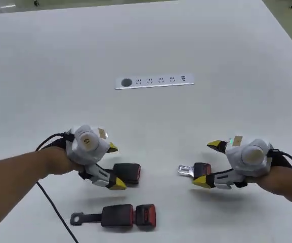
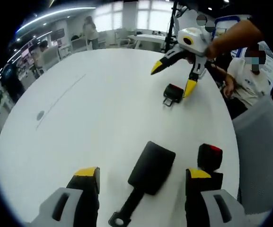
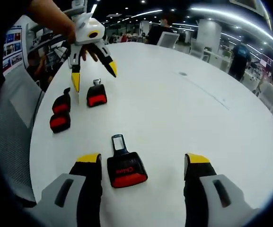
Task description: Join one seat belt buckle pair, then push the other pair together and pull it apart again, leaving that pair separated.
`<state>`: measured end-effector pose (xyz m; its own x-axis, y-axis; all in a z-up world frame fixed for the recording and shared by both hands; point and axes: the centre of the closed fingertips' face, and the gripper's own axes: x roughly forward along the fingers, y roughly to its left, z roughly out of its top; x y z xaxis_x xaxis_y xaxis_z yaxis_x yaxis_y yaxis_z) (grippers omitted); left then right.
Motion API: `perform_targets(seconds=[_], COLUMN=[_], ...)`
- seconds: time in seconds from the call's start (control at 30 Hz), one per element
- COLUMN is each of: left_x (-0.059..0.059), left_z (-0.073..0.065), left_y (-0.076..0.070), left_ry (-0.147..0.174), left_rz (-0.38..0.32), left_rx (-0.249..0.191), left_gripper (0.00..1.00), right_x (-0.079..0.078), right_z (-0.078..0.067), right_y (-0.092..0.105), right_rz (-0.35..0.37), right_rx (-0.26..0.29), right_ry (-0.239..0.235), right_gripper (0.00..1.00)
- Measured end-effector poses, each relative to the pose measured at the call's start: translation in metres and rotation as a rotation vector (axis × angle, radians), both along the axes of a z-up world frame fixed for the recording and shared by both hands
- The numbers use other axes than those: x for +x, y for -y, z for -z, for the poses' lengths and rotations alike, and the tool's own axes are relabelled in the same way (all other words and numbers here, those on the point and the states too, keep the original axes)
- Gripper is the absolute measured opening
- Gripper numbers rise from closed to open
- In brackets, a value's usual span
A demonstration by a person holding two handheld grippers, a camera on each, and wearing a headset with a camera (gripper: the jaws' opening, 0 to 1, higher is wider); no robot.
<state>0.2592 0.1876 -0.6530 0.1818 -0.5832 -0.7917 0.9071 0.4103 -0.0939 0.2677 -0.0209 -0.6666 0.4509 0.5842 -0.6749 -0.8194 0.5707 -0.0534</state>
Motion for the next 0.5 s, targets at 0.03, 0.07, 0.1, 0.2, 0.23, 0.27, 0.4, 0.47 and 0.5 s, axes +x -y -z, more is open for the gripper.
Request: perform_targets(seconds=[0.03, 0.07, 0.1, 0.2, 0.23, 0.27, 0.4, 0.47, 0.5], left_x=[0.004, 0.006, 0.005, 0.006, 0.007, 0.008, 0.005, 0.002, -0.001], left_z=[0.002, 0.001, -0.003, -0.016, -0.015, -0.018, -0.034, -0.033, -0.037], left_y=[-0.005, -0.008, -0.008, -0.012, -0.014, -0.017, -0.024, -0.03, -0.032], left_ry=[-0.002, 0.005, 0.028, 0.052, 0.065, 0.084, 0.098, 0.116, 0.122], left_rz=[-0.029, -0.06, -0.095, -0.197, -0.218, -0.246, -0.328, -0.355, -0.373], left_rx=[-0.01, -0.013, -0.017, -0.07, -0.087, -0.102, -0.149, -0.159, -0.171], left_gripper=[0.79, 0.83, 0.84, 0.86, 0.87, 0.88, 0.92, 0.94, 0.96], right_x=[0.001, 0.002, 0.003, 0.003, 0.003, 0.003, 0.0, -0.003, -0.005], right_z=[-0.004, -0.007, -0.01, -0.018, -0.02, -0.022, -0.032, -0.039, -0.042], right_y=[-0.001, 0.0, 0.001, 0.001, 0.0, 0.0, -0.004, -0.004, -0.003], right_rz=[0.048, 0.073, 0.097, 0.18, 0.199, 0.219, 0.273, 0.305, 0.322], right_rx=[0.04, 0.054, 0.052, 0.095, 0.111, 0.111, 0.144, 0.157, 0.16], right_ry=[-0.009, -0.002, 0.023, 0.038, 0.044, 0.054, 0.076, 0.094, 0.103], right_gripper=[0.7, 0.72, 0.72, 0.73, 0.74, 0.76, 0.82, 0.85, 0.85])
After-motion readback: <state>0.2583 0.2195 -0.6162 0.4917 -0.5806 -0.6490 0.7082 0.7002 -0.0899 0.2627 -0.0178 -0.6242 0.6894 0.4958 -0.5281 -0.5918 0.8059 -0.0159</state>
